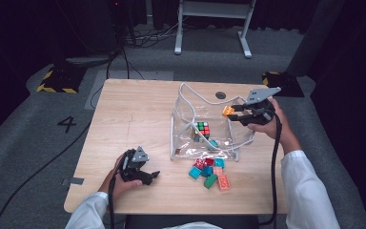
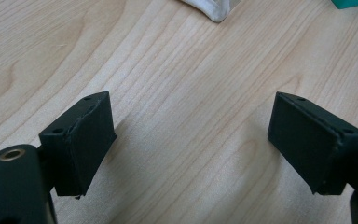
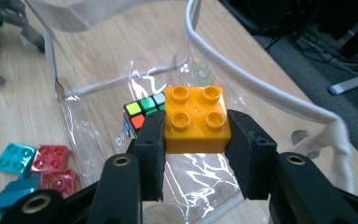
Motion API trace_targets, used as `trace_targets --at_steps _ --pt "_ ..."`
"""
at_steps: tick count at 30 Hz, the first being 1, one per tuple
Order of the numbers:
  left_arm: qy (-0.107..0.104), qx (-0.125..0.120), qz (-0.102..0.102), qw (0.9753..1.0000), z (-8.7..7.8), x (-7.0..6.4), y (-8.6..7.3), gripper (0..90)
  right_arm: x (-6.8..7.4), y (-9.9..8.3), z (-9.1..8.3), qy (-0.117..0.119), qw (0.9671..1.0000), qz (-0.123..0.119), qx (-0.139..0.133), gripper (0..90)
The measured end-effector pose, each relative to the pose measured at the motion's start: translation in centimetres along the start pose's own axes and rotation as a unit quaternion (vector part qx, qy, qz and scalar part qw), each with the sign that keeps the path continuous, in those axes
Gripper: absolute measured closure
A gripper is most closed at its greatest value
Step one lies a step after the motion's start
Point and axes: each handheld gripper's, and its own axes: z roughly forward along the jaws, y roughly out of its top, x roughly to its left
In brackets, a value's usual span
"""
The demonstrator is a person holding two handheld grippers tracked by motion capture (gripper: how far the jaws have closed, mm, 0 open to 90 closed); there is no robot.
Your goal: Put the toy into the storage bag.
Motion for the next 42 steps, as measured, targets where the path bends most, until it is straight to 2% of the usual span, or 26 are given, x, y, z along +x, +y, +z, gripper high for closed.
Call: trace_targets --at_steps 1,6,7,8,11,13,14,15,16,17,18,19,20,21,27,28,31,33,34,38,40,41,42 --pt "0.0 -0.001 0.0 1.0 0.0 0.0 0.0 14.6 -0.1 0.0 0.6 0.008 0.9997 -0.006 0.02 59.3" --pt "0.0 -0.001 0.0 1.0 0.0 0.0 0.0 14.7 -0.6 0.1 1.8 0.01 0.9983 -0.01 0.056 59.3" --pt "0.0 0.0 0.002 1.0 0.0 0.0 0.0 14.7 -0.7 0.2 2.2 0.009 0.9967 -0.01 0.08 59.2" --pt "0.0 0.0 0.002 1.0 0.0 0.0 0.0 14.7 -0.7 0.2 2.2 0.009 0.9967 -0.01 0.08 59.2" --pt "0.0 0.0 0.002 1.0 0.0 0.0 0.0 14.7 -0.9 0.3 3.1 0.008 0.9935 -0.021 0.111 59.3" --pt "0.0 0.0 0.001 1.0 0.0 0.0 0.0 14.7 -0.9 0.4 3.5 0.007 0.9929 -0.025 0.116 59.2" --pt "0.0 0.0 0.002 1.0 0.0 0.0 0.0 14.7 -0.9 0.5 4.0 0.005 0.9908 -0.02 0.134 59.2" --pt "0.0 0.0 0.002 1.0 0.0 0.0 0.0 14.7 -0.8 0.6 4.2 0.003 0.989 -0.025 0.146 59.2" --pt "0.0 0.0 0.002 1.0 0.0 0.0 0.0 14.7 -0.8 0.6 4.2 0.003 0.989 -0.025 0.146 59.2" --pt "0.0 0.0 0.002 1.0 0.0 0.0 0.0 14.7 -0.8 0.7 4.6 0.004 0.9863 -0.025 0.163 59.2" --pt "0.0 0.0 0.002 1.0 0.0 0.0 0.0 14.7 -0.8 0.7 4.6 0.004 0.9863 -0.025 0.163 59.2" --pt "0.0 -0.001 0.001 1.0 0.0 0.0 0.0 14.7 -0.8 0.7 4.7 -0.001 0.9817 -0.026 0.189 59.2" --pt "0.0 -0.001 0.001 1.0 0.0 0.0 0.0 14.7 -0.8 0.7 4.7 -0.001 0.9817 -0.026 0.189 59.2" --pt "0.0 0.0 0.002 1.0 0.0 0.0 0.0 14.7 -0.9 0.4 4.9 0.005 0.9778 -0.024 0.208 59.2" --pt "0.0 0.001 0.004 1.0 0.0 0.0 0.0 14.7 -1.0 0.2 4.3 0.008 0.9743 -0.025 0.224 59.2" --pt "0.0 0.001 0.003 1.0 0.0 0.0 0.0 14.7 -1.1 0.0 3.9 0.012 0.9742 -0.032 0.223 59.3" --pt "0.0 0.0 0.003 1.0 0.0 0.0 0.0 14.7 -1.1 -0.1 3.5 0.004 0.9732 -0.035 0.227 59.2" --pt "0.001 0.0 0.003 1.0 0.0 0.0 0.0 14.7 -0.9 -0.3 3.2 0.012 0.9754 -0.033 0.218 59.2" --pt "0.0 0.001 0.004 1.0 0.0 0.0 0.0 14.7 -0.9 -0.3 3.2 0.012 0.9754 -0.033 0.218 59.2" --pt "0.0 0.001 0.003 1.0 0.0 0.0 0.0 14.7 -0.8 -0.3 2.5 0.004 0.9819 -0.032 0.187 55.0" --pt "0.0 0.001 0.003 1.0 0.0 0.0 0.0 14.7 -0.8 -0.4 2.2 0.009 0.9861 -0.02 0.165 52.8" --pt "0.0 0.0 0.003 1.0 0.0 0.0 0.0 14.7 -0.8 -0.5 2.0 0.005 0.9876 -0.015 0.156 51.4" --pt "0.0 0.0 0.003 1.0 0.0 0.0 0.0 14.7 -0.8 -0.5 2.0 0.005 0.9876 -0.015 0.156 51.4"
